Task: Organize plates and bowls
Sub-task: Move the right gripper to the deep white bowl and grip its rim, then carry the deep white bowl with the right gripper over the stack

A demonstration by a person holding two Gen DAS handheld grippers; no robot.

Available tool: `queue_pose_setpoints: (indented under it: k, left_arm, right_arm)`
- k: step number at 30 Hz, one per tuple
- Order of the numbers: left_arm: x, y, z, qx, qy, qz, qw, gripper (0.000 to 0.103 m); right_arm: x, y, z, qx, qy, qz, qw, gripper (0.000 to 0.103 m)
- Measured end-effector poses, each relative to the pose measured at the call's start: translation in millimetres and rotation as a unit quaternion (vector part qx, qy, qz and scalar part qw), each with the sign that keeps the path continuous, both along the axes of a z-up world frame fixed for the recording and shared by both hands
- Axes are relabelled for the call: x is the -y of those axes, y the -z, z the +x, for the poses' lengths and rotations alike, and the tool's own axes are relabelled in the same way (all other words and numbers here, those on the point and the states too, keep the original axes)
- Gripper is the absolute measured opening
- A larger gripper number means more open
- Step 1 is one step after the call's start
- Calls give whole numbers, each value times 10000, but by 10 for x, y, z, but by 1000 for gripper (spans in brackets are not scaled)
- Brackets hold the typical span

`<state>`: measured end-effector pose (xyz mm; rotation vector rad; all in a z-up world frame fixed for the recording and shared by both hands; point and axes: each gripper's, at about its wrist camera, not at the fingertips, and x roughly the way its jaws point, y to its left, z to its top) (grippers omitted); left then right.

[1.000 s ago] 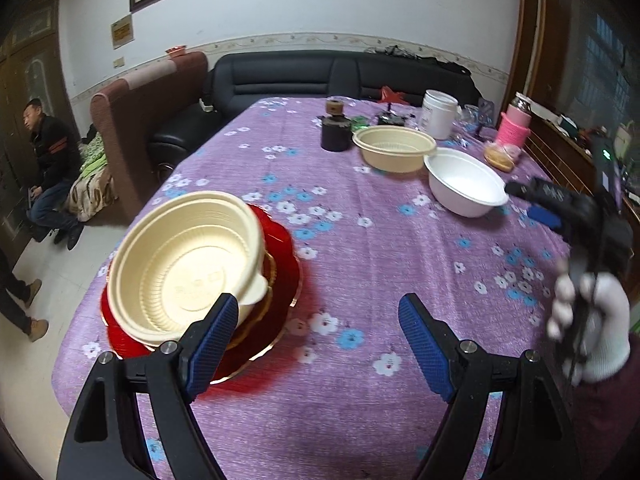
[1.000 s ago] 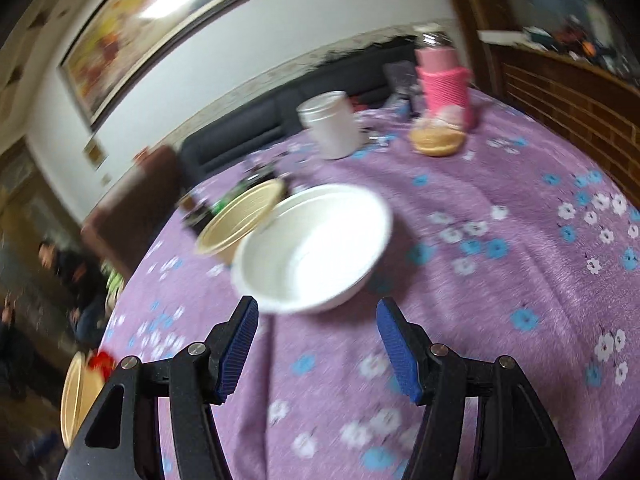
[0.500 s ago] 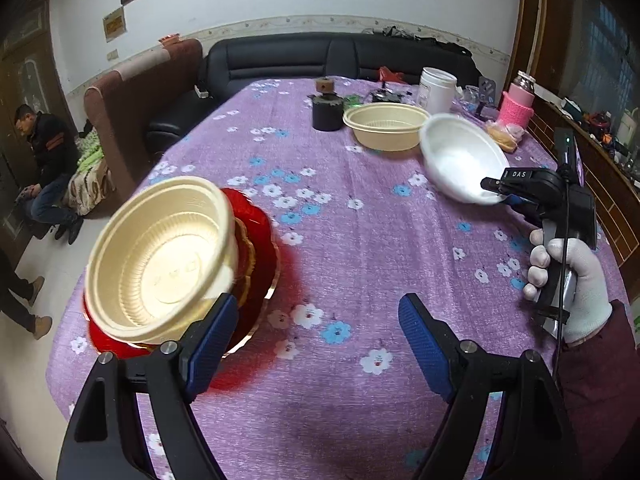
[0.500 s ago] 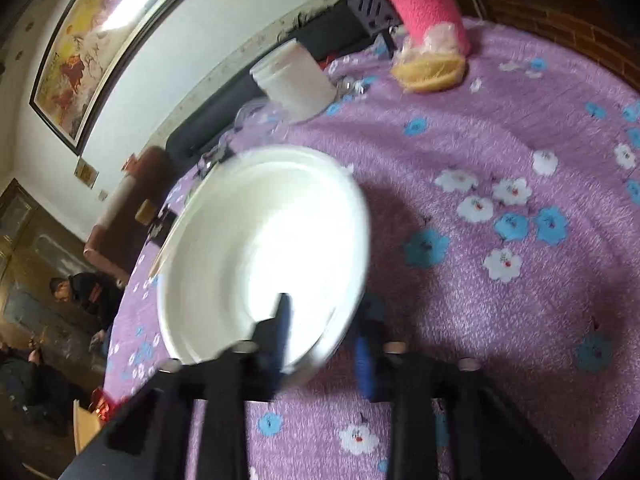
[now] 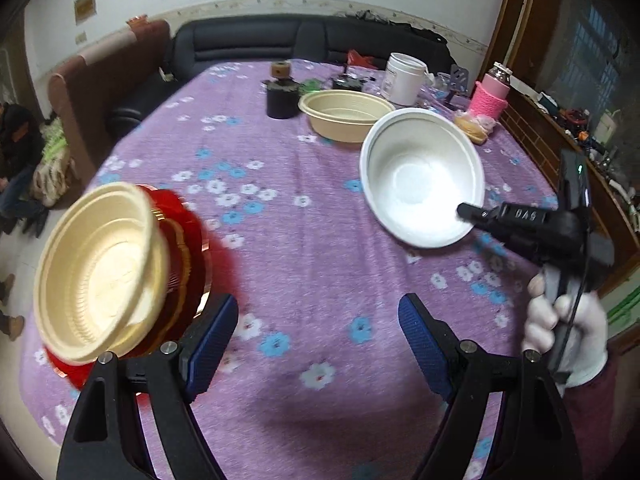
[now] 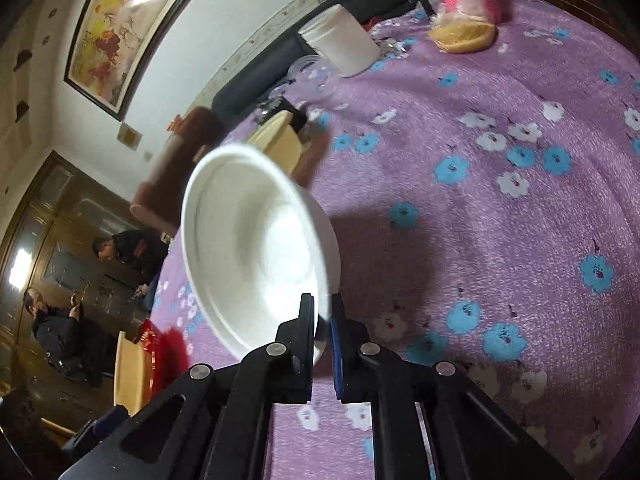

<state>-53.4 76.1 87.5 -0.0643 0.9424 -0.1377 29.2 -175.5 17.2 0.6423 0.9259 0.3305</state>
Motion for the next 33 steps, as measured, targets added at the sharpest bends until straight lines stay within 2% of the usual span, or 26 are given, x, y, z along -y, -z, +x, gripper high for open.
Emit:
queue_pose_setpoints:
  k: [7,13,16,18,19,21,22,24,26,29,33]
  left_arm:
    - [200,-56,582,109,-41,-46,9999,84]
    - [408,132,1241,12,-263,94,9996,85]
    - [549,266,1469,-123,-236,274,9993,85]
    - [653,327,1541,-259,-94,264,9993,83]
    - [693,341,1550,-322,-5,232,9992,78]
    - [768,357,1533,-467,156,205,9986,32]
    - [791,353,1505,-504,118,348,9981,32]
    - [769,296,1405,-394,104,373,9985,31]
    - [709,197,1261,-265,63,410,9988,31]
    - [598,32,1033,-106,61,345,9993,32]
    - [334,-199,585,180,6,178,9997,40]
  right_arm:
    - [35,41,36,31,9,-69,10000,11]
    - [57,76,100,14,-12,-18,10000,11]
    - [82,76,121,10,-27,-22,10000,11]
    - [73,64,105,36,-49,-62,10000,11]
    - [64,51,102,65,-68,-79,9999,11]
    - [49,32,89,122,-94,-87,9998,11]
    - [43,17,80,172,-118,-53,9998,11]
    - [33,-27,61,297,-54,-166,9994,10]
    - [31,-76,25,463,-71,-69,9989,11]
    - [-41,-206,-53,857,-264,34,9960,11]
    - [-254,-339,-201,1229,-630,176,9903,11]
